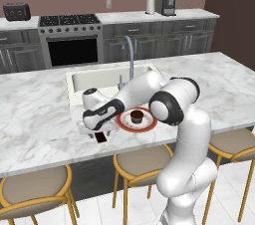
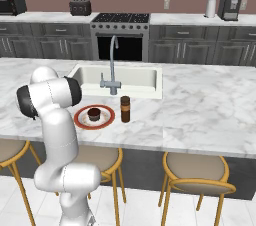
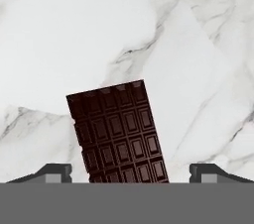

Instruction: Take the cinnamon bottle from the cabinet and place it on the dining table, next to the plate with the cupcake. Then take the chocolate from the dining counter and place it on the cupcake plate.

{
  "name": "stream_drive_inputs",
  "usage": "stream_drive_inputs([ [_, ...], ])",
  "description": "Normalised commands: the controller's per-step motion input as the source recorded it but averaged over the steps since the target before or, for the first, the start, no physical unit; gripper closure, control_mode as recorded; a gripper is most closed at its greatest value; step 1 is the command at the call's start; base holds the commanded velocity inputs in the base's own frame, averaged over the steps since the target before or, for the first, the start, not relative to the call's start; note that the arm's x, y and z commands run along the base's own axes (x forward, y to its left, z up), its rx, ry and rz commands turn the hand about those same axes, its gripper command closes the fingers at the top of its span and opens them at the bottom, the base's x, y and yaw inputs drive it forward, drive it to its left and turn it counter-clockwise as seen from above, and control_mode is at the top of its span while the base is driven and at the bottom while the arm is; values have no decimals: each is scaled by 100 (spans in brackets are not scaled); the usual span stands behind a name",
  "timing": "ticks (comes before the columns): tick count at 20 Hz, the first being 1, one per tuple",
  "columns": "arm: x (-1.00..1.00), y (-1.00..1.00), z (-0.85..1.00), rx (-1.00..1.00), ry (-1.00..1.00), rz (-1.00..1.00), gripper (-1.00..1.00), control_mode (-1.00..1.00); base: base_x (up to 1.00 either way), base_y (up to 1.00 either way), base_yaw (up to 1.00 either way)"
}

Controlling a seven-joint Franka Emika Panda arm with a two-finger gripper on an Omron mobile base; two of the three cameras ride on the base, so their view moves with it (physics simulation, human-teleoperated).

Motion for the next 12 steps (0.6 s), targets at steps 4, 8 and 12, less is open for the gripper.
stream_drive_inputs([
  [4,-21,-23,-36,2,-4,2,-100,-100,0,0,0],
  [8,-19,-12,-42,12,-9,1,-100,-100,0,0,0],
  [12,-14,-11,-44,16,-15,0,-100,-100,0,0,0],
])
